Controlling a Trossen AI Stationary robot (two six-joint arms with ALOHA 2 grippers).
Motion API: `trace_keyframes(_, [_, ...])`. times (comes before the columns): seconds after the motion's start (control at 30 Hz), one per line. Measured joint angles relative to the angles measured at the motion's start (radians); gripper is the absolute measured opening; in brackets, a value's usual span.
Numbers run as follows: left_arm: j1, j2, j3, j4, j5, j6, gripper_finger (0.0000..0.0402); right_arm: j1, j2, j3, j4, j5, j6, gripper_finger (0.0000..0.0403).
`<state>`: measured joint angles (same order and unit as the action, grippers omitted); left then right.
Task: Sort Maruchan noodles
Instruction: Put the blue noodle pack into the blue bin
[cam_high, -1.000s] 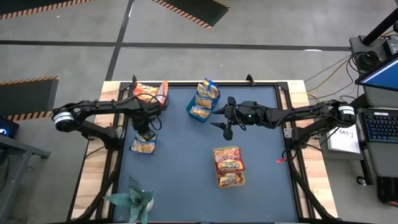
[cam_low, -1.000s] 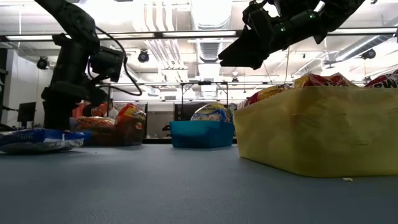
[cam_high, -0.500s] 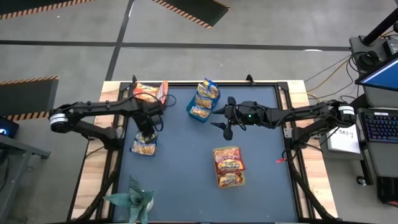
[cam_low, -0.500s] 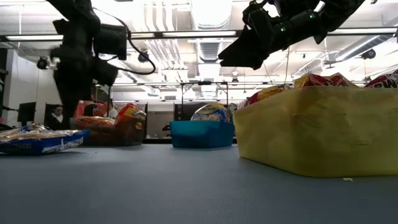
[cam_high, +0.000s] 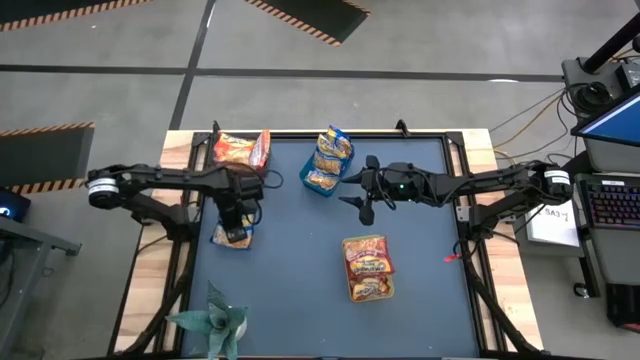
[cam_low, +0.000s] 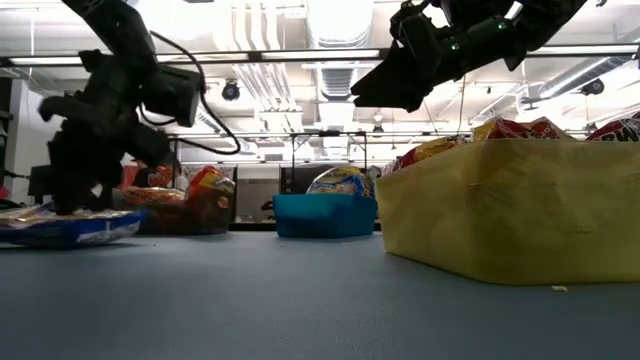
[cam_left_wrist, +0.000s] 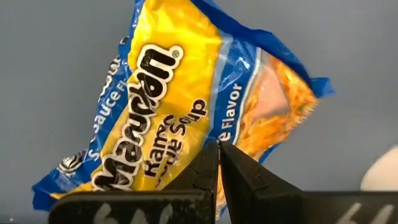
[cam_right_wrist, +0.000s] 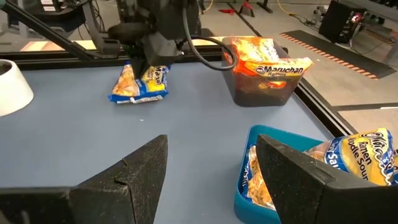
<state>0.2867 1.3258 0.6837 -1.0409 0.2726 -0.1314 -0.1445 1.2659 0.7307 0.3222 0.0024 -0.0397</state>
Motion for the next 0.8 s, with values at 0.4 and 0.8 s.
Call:
trace_keyframes(0.4, [-0.023,0.023,0.153,0.285,-0.056,0.069,0.0000,0.000,0.000,0.000,0.000,0.000,0.008,0.0235])
trace_keyframes(0.8, [-0.042,-0.032,0.214,0.193,-0.055,0.142,0.0000,0.000,0.000,0.000,-0.044,0.000,0.130,0.0235])
